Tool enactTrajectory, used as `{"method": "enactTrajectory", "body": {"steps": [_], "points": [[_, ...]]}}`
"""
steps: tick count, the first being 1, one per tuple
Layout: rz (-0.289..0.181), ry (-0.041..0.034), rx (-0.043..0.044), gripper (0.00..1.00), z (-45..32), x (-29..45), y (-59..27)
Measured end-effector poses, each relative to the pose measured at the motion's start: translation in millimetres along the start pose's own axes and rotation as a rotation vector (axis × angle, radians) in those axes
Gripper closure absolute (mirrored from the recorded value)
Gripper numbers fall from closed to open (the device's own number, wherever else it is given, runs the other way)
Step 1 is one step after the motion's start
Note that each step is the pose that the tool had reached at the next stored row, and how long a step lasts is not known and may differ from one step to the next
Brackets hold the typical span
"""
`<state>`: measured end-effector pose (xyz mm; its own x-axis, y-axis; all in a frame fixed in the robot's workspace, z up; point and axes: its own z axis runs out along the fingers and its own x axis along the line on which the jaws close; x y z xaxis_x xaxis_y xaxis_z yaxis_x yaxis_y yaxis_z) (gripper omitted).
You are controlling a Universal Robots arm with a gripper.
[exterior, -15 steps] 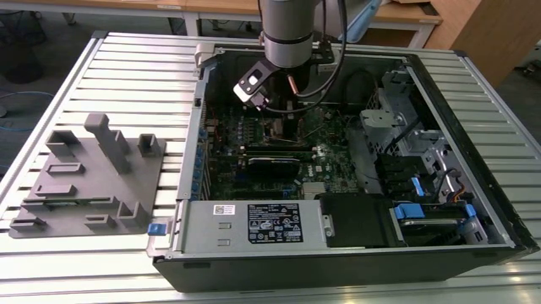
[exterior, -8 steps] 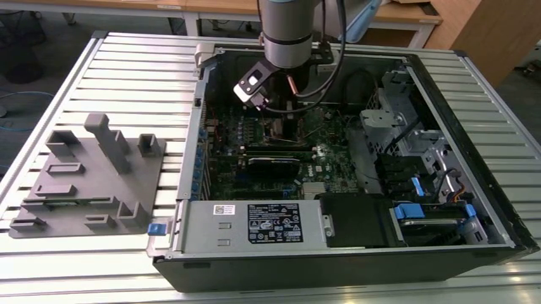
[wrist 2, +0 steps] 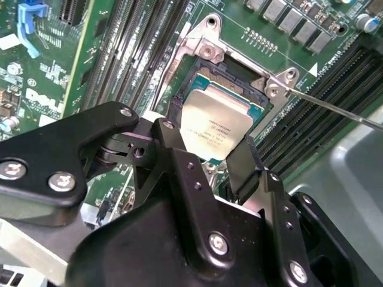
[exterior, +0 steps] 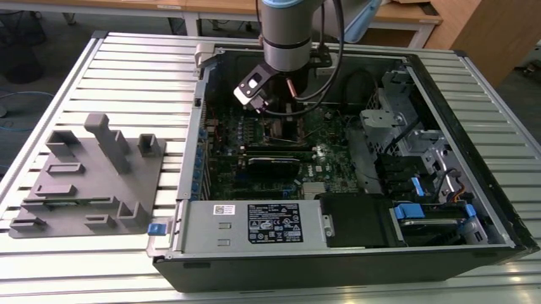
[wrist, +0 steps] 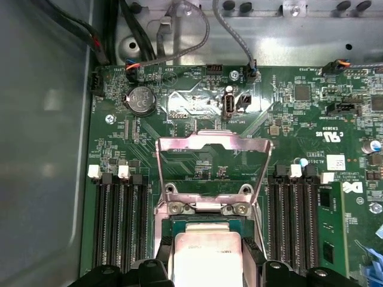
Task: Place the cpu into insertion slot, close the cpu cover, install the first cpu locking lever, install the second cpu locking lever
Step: 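Place the cpu into insertion slot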
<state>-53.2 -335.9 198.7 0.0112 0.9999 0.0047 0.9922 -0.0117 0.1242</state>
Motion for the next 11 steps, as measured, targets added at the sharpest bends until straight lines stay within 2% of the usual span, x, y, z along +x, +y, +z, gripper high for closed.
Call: {"method": "enactTrajectory", "body": {"steps": [11], "points": [[0.0, 0.0, -0.0001, 0.46, 2.9, 1.0, -1.6]]}}
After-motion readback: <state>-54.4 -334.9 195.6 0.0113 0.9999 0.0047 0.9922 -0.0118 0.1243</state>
